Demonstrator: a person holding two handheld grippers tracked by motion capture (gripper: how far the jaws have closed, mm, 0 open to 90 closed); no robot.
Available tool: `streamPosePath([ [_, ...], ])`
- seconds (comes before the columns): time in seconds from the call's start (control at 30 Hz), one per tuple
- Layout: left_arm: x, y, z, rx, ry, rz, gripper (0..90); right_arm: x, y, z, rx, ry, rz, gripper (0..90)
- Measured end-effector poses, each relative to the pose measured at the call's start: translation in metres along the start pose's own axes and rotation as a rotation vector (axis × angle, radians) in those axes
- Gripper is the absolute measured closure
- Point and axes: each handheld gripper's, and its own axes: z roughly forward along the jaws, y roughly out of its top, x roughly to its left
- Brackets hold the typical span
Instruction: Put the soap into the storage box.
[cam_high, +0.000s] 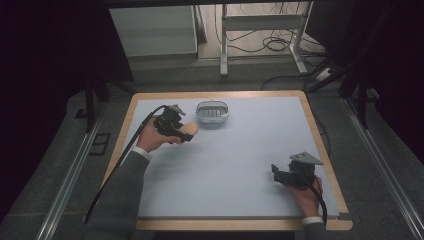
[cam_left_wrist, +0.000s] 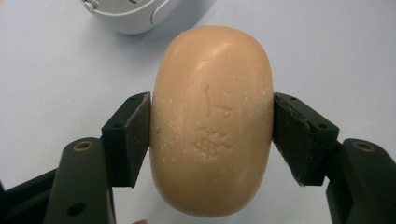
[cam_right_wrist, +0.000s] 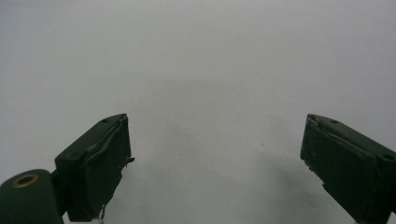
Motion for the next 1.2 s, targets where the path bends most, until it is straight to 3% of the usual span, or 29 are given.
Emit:
streamPosePath([
  [1.2,0.008,0.037,0.005,0.01,0.009,0.022,32.5,-0.001,0.0,0.0,0.002,0.004,0.007,8.5],
])
